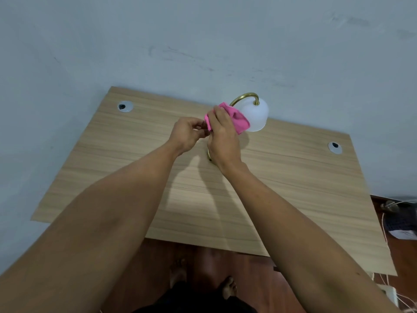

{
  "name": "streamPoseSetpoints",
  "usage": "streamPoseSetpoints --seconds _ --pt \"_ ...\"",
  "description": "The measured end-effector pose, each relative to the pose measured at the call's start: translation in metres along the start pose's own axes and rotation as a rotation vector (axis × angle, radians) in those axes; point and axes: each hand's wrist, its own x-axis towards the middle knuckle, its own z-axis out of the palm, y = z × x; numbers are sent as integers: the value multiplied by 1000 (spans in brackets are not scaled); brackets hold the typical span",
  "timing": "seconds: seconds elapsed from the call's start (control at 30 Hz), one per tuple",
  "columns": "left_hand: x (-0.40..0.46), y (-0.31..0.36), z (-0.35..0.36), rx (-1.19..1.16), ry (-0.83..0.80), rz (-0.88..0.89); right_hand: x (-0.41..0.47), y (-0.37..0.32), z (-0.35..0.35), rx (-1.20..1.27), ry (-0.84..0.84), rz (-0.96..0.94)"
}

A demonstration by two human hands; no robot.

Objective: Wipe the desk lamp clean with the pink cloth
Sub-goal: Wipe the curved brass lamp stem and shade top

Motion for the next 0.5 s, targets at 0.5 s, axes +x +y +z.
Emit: streamPoseSetpoints --seconds 0.5 --pt "6 5 -10 21 -88 37 -10 -1 -4 -91 -22 -118"
